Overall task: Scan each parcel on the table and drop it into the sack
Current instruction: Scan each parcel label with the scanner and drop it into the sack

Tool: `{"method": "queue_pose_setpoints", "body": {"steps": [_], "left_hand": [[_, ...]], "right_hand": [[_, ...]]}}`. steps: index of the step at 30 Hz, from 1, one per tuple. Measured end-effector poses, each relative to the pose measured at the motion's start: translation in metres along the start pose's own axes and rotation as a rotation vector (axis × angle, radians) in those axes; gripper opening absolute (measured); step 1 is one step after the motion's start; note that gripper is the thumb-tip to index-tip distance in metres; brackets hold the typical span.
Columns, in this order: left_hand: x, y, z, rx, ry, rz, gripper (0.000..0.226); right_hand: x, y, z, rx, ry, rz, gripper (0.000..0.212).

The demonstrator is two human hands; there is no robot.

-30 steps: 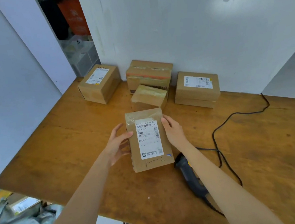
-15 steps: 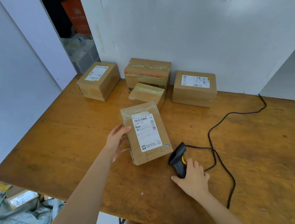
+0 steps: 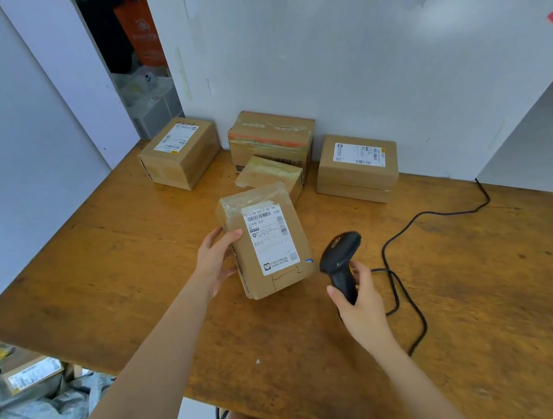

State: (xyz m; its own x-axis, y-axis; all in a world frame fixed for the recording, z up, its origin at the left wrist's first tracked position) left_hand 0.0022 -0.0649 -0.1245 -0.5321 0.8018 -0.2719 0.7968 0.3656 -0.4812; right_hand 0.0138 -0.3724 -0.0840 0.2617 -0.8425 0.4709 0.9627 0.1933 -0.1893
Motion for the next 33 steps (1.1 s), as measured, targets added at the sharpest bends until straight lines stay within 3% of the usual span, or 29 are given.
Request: {"method": "queue_pose_setpoints", "body": {"steps": [4, 7, 10, 16, 25, 28, 33], "left_hand": [[-0.014, -0.002, 0.001, -0.007, 0.008, 0.037, 0.081], [-0.025, -0.002, 0.004, -0.015, 0.019, 0.070, 0.085], [-0.033, -0.002, 0.006, -0.016, 0.029, 0.100, 0.088], [-0.035, -0.001, 0.010, -0.006, 0.011, 0.113, 0.078], [-0.036, 0.000, 0.014, 0.006, 0.003, 0.111, 0.082], [-0.033, 0.000, 0.014, 0.007, -0.014, 0.112, 0.090], [-0.017, -0.004, 0.010, -0.002, -0.020, 0.032, 0.086]], "right_hand": [[0.001, -0.009, 0.063, 0.128, 0.410, 0.245, 0.036], [-0.007, -0.026, 0.101, 0.225, 0.480, 0.384, 0.035], [-0.016, -0.035, 0.112, 0.219, 0.493, 0.415, 0.036], [-0.023, -0.036, 0.104, 0.152, 0.552, 0.361, 0.035], [-0.024, -0.034, 0.097, 0.153, 0.549, 0.312, 0.037], [-0.015, -0.027, 0.082, 0.150, 0.459, 0.188, 0.033], [0.013, 0.000, 0.029, 0.062, 0.080, -0.108, 0.035]]}}
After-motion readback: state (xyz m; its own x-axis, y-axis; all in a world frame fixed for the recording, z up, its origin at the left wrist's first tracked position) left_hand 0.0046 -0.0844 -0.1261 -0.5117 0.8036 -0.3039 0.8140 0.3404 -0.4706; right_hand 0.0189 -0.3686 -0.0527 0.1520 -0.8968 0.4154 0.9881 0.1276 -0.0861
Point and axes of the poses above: each hand's wrist, its own y-axis towards the middle knuckle, its own x-axis out of the back of the hand, z = x × y, the point moved 10 cm from there along y, towards the middle knuckle, and after that the axes turned 4 degrees about z, right-handed, at the moved point
